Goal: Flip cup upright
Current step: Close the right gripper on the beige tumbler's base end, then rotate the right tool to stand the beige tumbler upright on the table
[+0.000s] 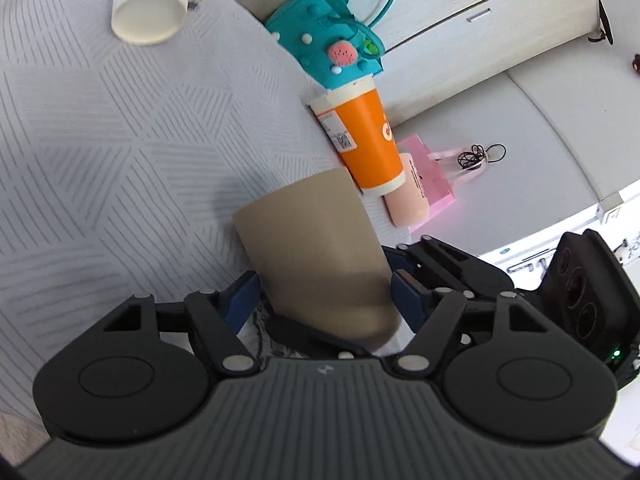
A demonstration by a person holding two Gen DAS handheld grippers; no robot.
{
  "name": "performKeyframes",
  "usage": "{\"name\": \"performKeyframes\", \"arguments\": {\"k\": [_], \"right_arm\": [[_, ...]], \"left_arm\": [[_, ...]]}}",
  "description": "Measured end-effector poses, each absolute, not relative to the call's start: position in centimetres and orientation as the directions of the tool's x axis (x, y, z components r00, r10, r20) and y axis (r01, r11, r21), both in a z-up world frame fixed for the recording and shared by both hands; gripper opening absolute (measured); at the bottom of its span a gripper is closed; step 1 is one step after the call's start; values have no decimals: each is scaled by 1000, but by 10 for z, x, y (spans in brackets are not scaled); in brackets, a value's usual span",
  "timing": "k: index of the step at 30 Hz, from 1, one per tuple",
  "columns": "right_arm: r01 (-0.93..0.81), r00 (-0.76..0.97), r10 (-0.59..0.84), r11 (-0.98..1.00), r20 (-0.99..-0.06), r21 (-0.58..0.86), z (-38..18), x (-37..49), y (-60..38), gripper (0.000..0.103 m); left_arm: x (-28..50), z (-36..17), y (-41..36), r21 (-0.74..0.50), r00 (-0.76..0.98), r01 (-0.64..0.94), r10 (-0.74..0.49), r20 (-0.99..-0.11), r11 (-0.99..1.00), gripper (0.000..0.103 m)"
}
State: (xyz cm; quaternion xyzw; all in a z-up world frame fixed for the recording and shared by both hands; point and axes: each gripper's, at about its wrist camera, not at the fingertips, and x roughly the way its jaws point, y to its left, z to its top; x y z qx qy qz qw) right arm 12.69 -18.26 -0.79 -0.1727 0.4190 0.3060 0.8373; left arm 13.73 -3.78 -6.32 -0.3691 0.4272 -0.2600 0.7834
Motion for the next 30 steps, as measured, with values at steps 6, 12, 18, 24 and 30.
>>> {"name": "performKeyframes", "arguments": {"k": [6,12,18,24,30], "right_arm": [[-637,465,389,771,-796,5,-9,125,-189,84],[-631,465,442,773,-767,63,-12,122,-195,84],[-642,504,494,763,-708,76,-9,116,-203,83],[-664,547,525,746,-652,43,3,113,-207,81],[-649,586,524,760,-618,30,8,119,-208,80]], "left_arm": [[143,-74,-39,-828,488,47,-736,-469,559,83],[139,-71,-44,-805,520,81,-714,-469,588,83],[127,-56,-49,-726,571,185,-674,-469,663,83],[124,-28,-60,-532,633,347,-611,-475,772,78],[128,-9,-63,-414,671,416,-581,-461,809,75]]}}
